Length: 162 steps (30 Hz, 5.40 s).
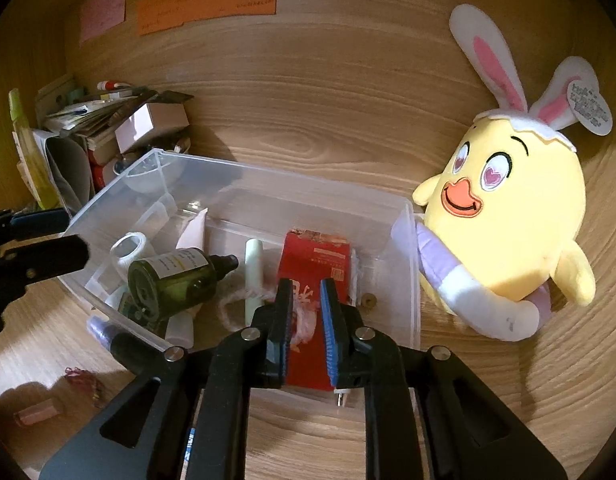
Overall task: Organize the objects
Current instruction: 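Open the left tool to drop the tape roll while the right tool releases the cord into the box, then move both tools back toward the remaining items on the desk, then grasp the white red-capped tube with the left tool while the right tool grasps the blue Max box, then carry the white tube and blue Max box over the clear box, then open the left tool to drop the tube while the right tool releases the Max box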
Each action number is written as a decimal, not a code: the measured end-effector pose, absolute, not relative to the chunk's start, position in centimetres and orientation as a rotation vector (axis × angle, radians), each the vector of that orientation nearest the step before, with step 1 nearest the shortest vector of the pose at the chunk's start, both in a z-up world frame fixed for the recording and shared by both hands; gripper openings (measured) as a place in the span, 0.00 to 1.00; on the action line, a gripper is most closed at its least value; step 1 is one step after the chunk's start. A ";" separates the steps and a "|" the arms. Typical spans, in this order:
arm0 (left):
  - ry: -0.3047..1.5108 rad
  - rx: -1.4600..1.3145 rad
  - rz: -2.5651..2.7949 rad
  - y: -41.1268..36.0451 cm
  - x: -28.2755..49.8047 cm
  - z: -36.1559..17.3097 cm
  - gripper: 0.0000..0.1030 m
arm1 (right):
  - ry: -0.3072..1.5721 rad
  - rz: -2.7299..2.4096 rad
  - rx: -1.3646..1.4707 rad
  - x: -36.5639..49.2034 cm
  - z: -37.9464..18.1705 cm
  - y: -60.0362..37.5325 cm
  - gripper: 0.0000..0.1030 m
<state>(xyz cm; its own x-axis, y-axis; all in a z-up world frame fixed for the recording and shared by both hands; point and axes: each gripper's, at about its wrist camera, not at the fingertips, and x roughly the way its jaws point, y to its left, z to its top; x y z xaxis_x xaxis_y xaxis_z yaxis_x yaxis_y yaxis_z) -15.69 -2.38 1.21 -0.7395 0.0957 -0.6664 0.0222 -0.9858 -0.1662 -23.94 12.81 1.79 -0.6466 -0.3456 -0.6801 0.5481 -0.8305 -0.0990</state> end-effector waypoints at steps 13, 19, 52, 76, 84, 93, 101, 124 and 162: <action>-0.193 -1.114 2.906 -2.0 -12.5 1.0 0.80 | 0.458 -2.532 0.827 -21.4 3.3 14.0 0.62; -0.184 -1.138 2.903 -2.1 -10.8 0.5 0.90 | 0.457 -2.532 0.822 -20.1 3.4 14.4 0.72; -0.112 -1.374 2.824 -2.9 -3.3 -6.1 0.89 | 0.427 -2.287 1.086 -14.6 -3.1 13.5 0.82; -0.116 -1.307 2.807 -3.1 -2.2 -6.1 0.14 | 0.439 -2.238 1.095 -14.8 -4.7 10.7 0.47; -0.147 -1.254 2.875 -3.8 -2.7 -4.3 0.14 | 0.383 -2.267 1.036 -14.5 -3.2 12.3 0.47; -0.138 -1.120 2.930 -3.2 -3.9 -0.8 0.14 | 0.331 -2.318 0.952 -13.5 -0.3 14.3 0.47; -0.103 -1.015 2.955 -1.8 -5.3 2.0 0.14 | 0.308 -2.369 0.855 -13.3 2.4 16.1 0.47; -0.120 -0.975 2.940 -1.6 -14.1 4.8 0.14 | 0.201 -2.433 0.754 -17.4 6.1 17.5 0.47; -0.117 -1.179 2.844 -0.6 -21.6 -1.3 0.15 | 0.350 -2.430 0.956 -25.0 1.0 12.3 0.48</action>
<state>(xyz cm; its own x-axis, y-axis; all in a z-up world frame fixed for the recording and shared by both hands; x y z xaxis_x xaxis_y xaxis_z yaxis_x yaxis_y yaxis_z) -21.59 -0.65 -1.26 -0.7055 0.0852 -0.7035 -0.0269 -0.9953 -0.0935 -25.00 12.30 1.00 -0.6272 -0.3577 -0.6918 0.5384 -0.8410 -0.0533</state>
